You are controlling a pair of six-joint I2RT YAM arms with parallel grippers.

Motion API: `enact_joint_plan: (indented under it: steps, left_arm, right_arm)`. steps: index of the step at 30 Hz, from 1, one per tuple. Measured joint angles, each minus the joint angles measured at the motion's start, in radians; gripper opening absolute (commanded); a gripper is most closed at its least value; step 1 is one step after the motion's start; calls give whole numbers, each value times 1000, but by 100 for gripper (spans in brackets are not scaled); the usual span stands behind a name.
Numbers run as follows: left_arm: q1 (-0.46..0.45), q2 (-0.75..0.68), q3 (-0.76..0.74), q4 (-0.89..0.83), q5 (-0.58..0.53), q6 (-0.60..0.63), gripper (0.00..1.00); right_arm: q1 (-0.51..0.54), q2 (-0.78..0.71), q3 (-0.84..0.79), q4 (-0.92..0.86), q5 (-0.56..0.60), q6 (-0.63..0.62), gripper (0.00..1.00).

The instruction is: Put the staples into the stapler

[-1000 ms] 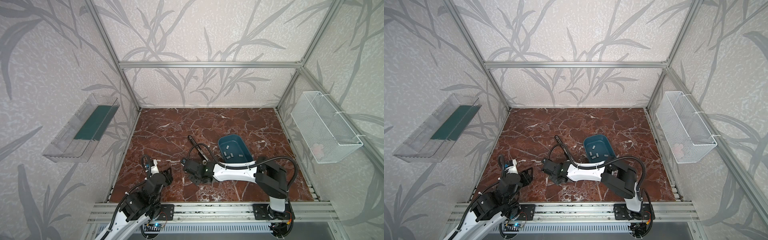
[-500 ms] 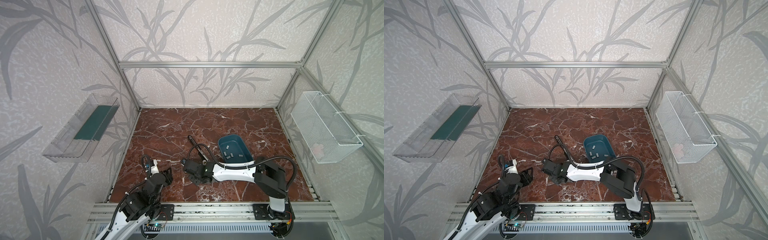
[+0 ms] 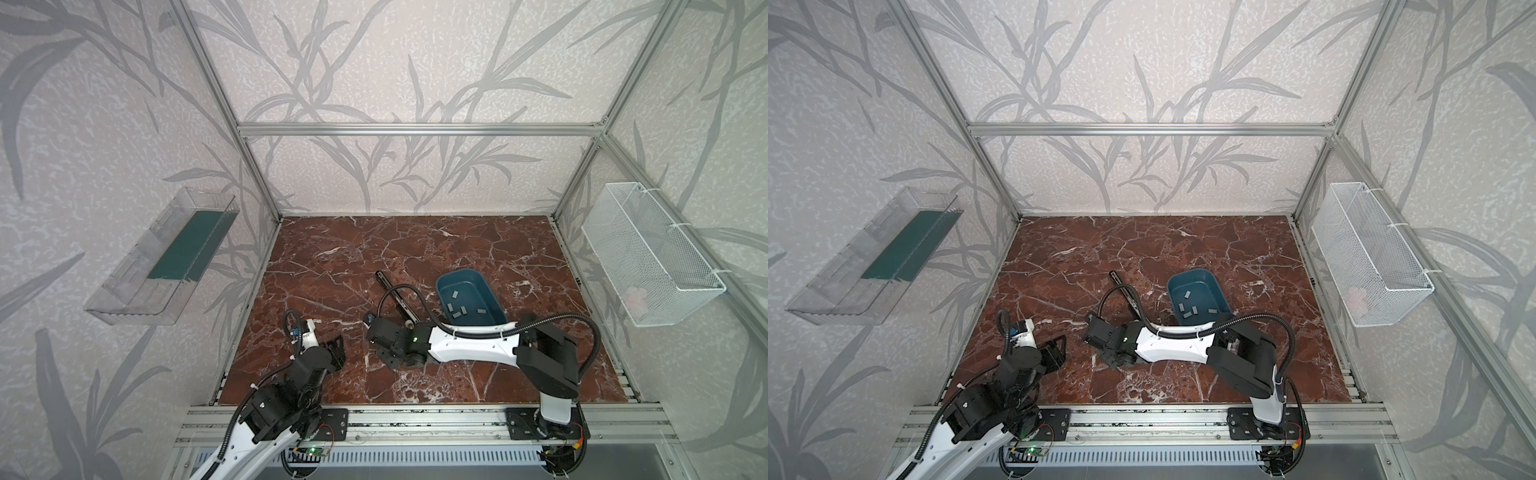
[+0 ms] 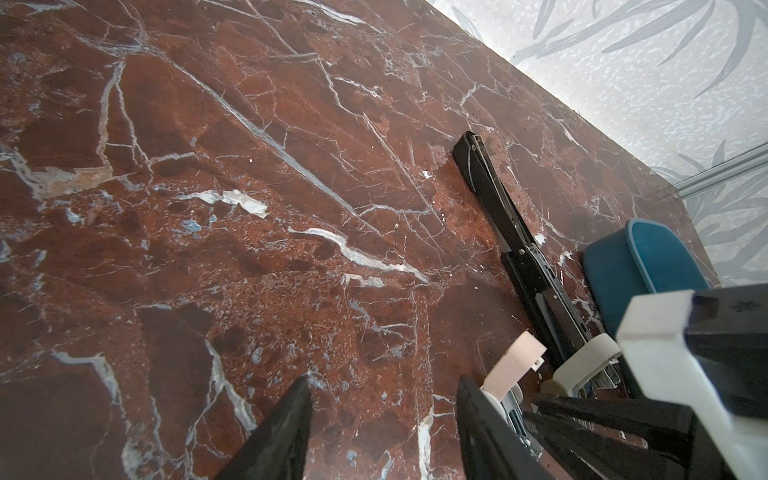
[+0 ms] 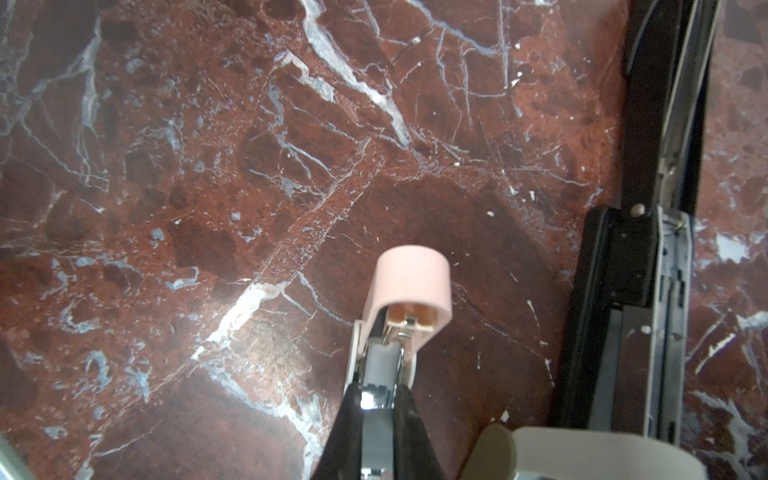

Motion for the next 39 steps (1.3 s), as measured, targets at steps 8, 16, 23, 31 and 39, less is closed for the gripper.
enact_joint_plan:
  steps: [8, 16, 23, 31, 39]
  left_arm:
    - [0, 0, 0, 0, 0, 0, 57]
    - [0, 0, 0, 0, 0, 0, 57]
    - [0, 0, 0, 0, 0, 0, 57]
    - [0, 0, 0, 0, 0, 0, 57]
    - [0, 0, 0, 0, 0, 0, 57]
  right_arm:
    - [0, 0, 0, 0, -8, 13, 14]
    - [0, 2, 0, 0, -25, 23, 14]
    - [0, 6, 0, 0, -21, 26, 14]
    - [0, 24, 0, -2, -20, 26, 14]
    - [0, 29, 2, -10, -13, 26, 13]
